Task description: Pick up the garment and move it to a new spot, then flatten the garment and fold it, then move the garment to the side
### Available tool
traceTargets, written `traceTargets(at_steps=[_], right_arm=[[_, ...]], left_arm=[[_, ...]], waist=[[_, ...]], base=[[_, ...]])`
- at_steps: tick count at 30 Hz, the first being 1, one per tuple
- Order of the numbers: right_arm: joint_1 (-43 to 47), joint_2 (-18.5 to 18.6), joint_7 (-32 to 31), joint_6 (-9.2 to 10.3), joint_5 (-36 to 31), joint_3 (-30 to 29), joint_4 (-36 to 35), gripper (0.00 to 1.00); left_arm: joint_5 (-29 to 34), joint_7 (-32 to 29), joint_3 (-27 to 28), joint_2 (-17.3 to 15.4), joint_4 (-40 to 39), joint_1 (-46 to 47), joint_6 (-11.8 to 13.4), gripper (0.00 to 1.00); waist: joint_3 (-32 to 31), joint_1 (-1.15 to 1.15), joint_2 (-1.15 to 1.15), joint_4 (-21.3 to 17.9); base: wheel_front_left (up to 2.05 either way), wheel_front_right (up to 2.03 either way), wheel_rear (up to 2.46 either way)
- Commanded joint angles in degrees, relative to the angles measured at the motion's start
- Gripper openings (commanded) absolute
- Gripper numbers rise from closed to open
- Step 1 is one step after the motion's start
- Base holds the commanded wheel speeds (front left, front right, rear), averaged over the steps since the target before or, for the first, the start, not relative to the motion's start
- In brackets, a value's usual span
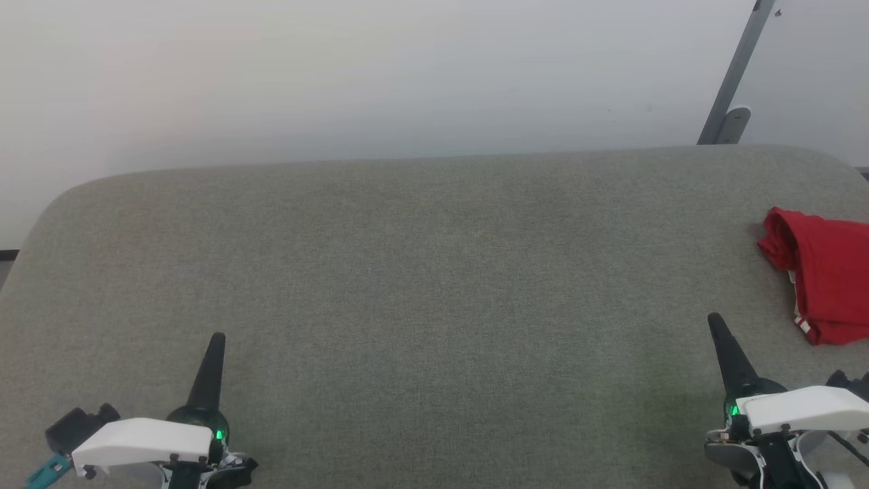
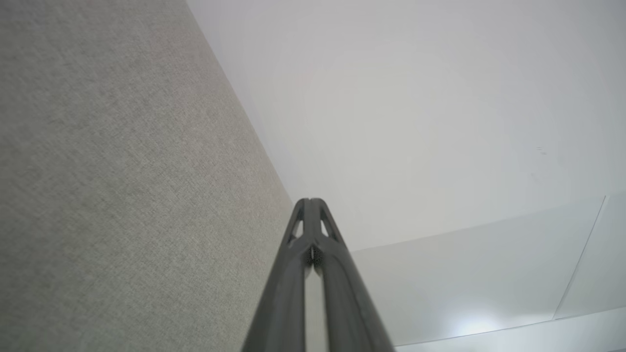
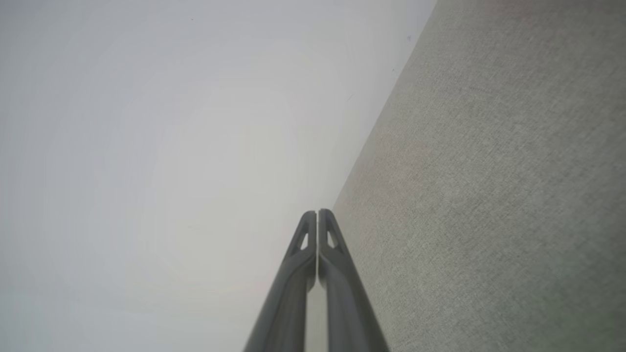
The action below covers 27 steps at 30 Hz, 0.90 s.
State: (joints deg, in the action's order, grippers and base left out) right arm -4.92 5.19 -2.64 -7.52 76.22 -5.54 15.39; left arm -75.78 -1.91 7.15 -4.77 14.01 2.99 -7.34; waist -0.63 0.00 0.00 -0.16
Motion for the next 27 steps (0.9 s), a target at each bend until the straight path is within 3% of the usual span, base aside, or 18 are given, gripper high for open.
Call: traceTargets(at_steps=[1, 27], right_arm=[[-0.86, -0.17, -0.34, 0.03, 1.04, -0.07, -0.57, 0.0], [-1.38, -1.78, -2.98, 0.03, 11.76, -0.84, -1.31, 0.0]], left_arm=[[-1.3, -0.28, -0.04, 0.05, -0.34, 1.43, -0.17, 0.0], [-12.36, -3.55, -0.46, 1.38, -0.07, 3.01, -0.23, 0.0]], waist=[[0.02, 0.0, 0.0, 0.0], [0.54, 0.0, 0.0, 0.11]], base=[[0.0, 0.0, 0.0], [0.0, 0.0, 0.0]])
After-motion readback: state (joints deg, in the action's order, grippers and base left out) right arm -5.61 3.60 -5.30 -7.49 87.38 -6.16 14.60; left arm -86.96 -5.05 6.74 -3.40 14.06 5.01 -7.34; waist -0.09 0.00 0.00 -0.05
